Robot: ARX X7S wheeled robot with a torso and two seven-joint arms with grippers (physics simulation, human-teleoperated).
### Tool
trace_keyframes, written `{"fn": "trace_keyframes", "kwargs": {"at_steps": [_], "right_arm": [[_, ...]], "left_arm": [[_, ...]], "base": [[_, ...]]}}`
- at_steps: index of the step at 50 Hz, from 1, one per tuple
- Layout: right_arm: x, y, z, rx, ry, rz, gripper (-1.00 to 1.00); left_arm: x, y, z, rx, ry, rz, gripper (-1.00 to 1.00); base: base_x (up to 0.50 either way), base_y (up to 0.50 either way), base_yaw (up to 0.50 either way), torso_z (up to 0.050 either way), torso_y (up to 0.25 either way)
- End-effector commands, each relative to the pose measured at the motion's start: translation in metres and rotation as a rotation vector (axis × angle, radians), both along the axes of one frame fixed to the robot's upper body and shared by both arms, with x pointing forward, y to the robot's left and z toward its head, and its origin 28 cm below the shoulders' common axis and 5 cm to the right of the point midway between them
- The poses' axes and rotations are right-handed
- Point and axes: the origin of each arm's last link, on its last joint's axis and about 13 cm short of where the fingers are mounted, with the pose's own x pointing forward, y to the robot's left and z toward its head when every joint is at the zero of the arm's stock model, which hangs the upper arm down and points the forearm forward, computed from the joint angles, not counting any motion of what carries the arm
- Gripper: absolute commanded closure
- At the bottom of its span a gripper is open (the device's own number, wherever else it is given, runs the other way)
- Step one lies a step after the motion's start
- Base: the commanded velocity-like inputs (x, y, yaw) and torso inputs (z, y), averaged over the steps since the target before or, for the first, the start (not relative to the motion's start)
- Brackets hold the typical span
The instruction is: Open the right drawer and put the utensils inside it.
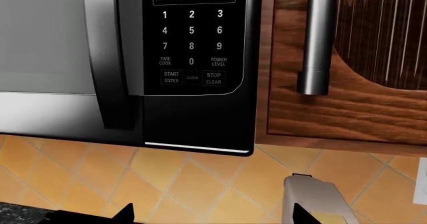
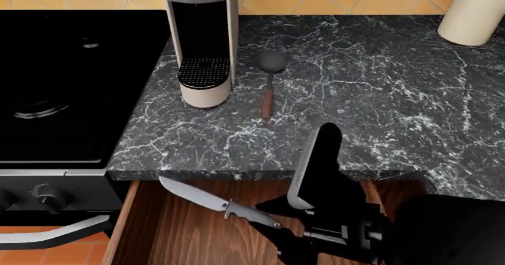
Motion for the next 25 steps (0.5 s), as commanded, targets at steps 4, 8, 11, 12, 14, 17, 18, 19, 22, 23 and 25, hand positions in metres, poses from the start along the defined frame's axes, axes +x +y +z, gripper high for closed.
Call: {"fn": "trace_keyframes", "kwargs": {"at_steps": [4, 8, 11, 12, 14, 17, 18, 19, 22, 23, 25], "right_arm": [[0.0, 0.002, -0.01, -0.021, 0.024, 0.034, 1.0], [0.001, 0.002, -0.012, -0.023, 0.028, 0.028, 1.0], [0.003, 0.002, -0.014, -0.029, 0.033, 0.019, 1.0], [0.003, 0.002, -0.016, -0.031, 0.037, 0.02, 1.0], [0.004, 0.002, -0.017, -0.033, 0.04, 0.015, 1.0], [0.006, 0.003, -0.019, -0.036, 0.046, 0.01, 1.0], [0.007, 0.003, -0.02, -0.04, 0.048, 0.011, 1.0], [0.007, 0.004, -0.02, -0.04, 0.05, 0.011, 1.0], [0.011, 0.006, -0.024, -0.054, 0.06, 0.01, 1.0], [0.012, 0.007, -0.026, -0.06, 0.065, 0.014, 1.0], [0.013, 0.008, -0.027, -0.065, 0.071, 0.01, 1.0]], "left_arm": [[0.0, 0.0, 0.0, -0.001, 0.0, 0.001, -1.0], [0.0, 0.0, 0.0, 0.0, 0.0, 0.0, -1.0], [0.0, 0.0, 0.001, -0.001, -0.002, 0.001, -1.0], [0.0, 0.0, 0.0, 0.0, -0.001, 0.001, -1.0], [0.0, 0.0, 0.0, 0.0, -0.002, 0.001, -1.0], [0.0, 0.0, 0.0, -0.002, -0.001, 0.001, -1.0], [0.0, 0.0, 0.0, -0.001, -0.001, 0.001, -1.0], [0.0, 0.0, 0.0, -0.001, -0.001, 0.001, -1.0], [0.0, 0.0, 0.001, -0.001, -0.001, 0.002, -1.0], [0.0, 0.0, 0.001, -0.001, -0.001, 0.002, -1.0], [0.0, 0.0, 0.001, -0.002, -0.001, 0.003, -1.0]], "base": [[0.0, 0.0, 0.0, 0.0, 0.0], [0.0, 0.0, 0.0, 0.0, 0.0], [0.0, 0.0, 0.0, 0.0, 0.0], [0.0, 0.0, 0.0, 0.0, 0.0], [0.0, 0.0, 0.0, 0.0, 0.0], [0.0, 0.0, 0.0, 0.0, 0.0], [0.0, 0.0, 0.0, 0.0, 0.0], [0.0, 0.0, 0.0, 0.0, 0.0], [0.0, 0.0, 0.0, 0.0, 0.0], [0.0, 0.0, 0.0, 0.0, 0.0], [0.0, 0.0, 0.0, 0.0, 0.0]]}}
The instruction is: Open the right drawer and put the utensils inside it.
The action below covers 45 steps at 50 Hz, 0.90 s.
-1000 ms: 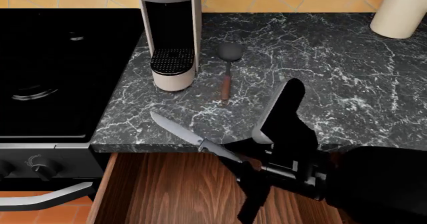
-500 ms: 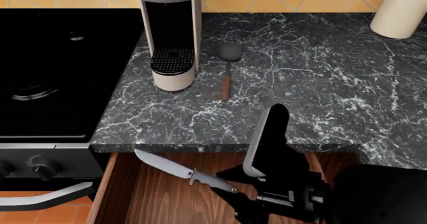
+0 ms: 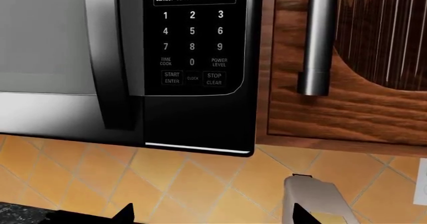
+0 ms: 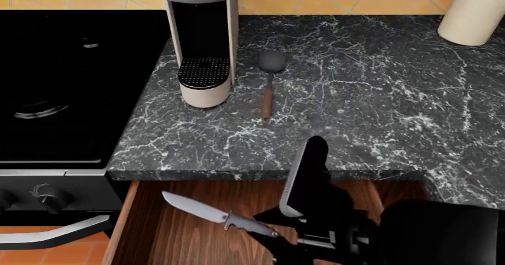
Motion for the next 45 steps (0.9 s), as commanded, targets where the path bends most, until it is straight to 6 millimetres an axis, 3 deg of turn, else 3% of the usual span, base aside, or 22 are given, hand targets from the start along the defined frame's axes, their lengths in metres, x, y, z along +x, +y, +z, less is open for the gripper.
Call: {"fn": "trace_keyframes", "kwargs": {"at_steps": [1, 21, 45], "right_arm": [[0.007, 0.006, -0.01, -0.032, 0.028, 0.003, 1.0], [0.017, 0.008, -0.012, -0.029, 0.039, -0.057, 1.0], [0.015, 0.007, -0.015, -0.063, 0.054, -0.065, 1.0]], "left_arm": [[0.0, 0.0, 0.0, -0.002, 0.0, 0.002, -1.0], [0.001, 0.001, 0.001, -0.002, 0.0, 0.002, -1.0], [0.0, 0.001, 0.0, -0.001, -0.001, 0.004, -1.0]], "base": [[0.0, 0.0, 0.0, 0.0, 0.0], [0.0, 0.0, 0.0, 0.0, 0.0], [0.0, 0.0, 0.0, 0.0, 0.0]]}}
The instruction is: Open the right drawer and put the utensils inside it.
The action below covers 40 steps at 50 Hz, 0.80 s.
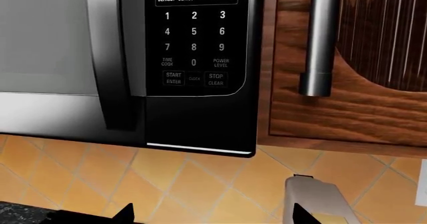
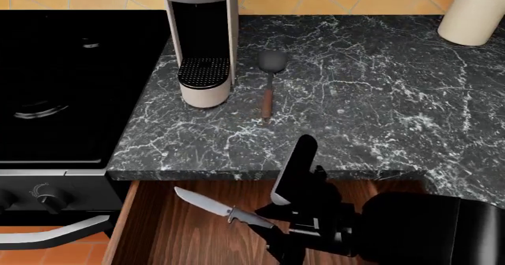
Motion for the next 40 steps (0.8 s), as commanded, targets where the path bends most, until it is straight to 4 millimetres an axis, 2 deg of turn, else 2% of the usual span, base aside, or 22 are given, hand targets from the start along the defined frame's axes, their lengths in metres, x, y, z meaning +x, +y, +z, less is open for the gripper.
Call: {"fn": "trace_keyframes", "kwargs": {"at_steps": [1, 40], "right_arm": [[-0.0012, -0.0008, -0.003, -0.024, 0.013, 0.005, 1.0], [0.0041, -0.0051, -0.0119, -0.065, 0.053, -0.103, 1.0]], "left_arm": [[0.0, 0.0001, 0.0, 0.0, 0.0, 0.001, -1.0], [-0.0002, 0.0005, 0.0009, -0.004, -0.001, 0.007, -1.0]], "base": [[0.0, 0.0, 0.0, 0.0, 0.0], [0.0, 0.0, 0.0, 0.0, 0.0]]}}
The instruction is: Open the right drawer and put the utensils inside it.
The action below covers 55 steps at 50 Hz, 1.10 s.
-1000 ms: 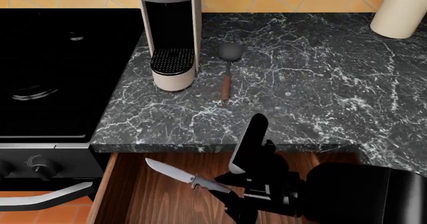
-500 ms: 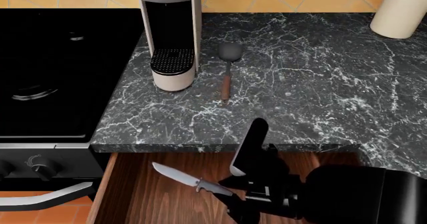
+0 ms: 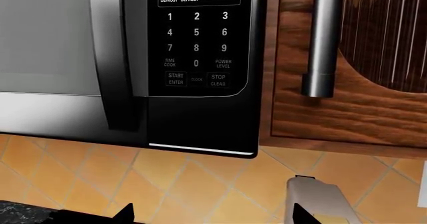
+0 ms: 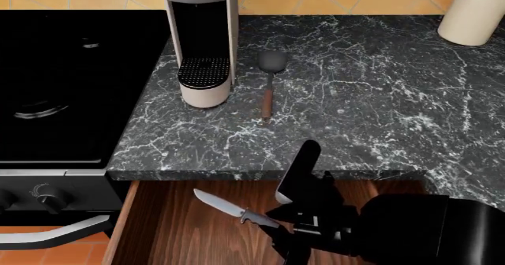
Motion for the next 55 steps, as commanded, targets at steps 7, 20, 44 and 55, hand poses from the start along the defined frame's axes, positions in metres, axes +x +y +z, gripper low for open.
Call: {"fn": "trace_keyframes", "kwargs": {"at_steps": [7, 20, 44, 55], "right_arm": [[0.0, 0.0, -0.002, -0.011, 0.006, -0.007, 1.0], [0.006, -0.001, -0.001, -0.007, 0.001, -0.05, -1.0], [0.001, 0.0, -0.002, -0.006, -0.004, -0.004, -1.0], [-0.013, 0.002, 0.005, 0.037, -0.018, 0.139, -1.0]], "left_arm": [[0.0, 0.0, 0.0, -0.001, 0.0, 0.001, -1.0], [0.0, 0.0, 0.0, -0.001, -0.001, 0.0, -1.0], [0.0, 0.0, 0.001, -0.001, -0.002, -0.001, -1.0], [0.0, 0.0, 0.0, -0.001, -0.002, 0.0, -1.0]], "base": [[0.0, 0.0, 0.0, 0.0, 0.0], [0.0, 0.0, 0.0, 0.0, 0.0], [0.0, 0.0, 0.0, 0.0, 0.0], [0.0, 0.0, 0.0, 0.0, 0.0]]}}
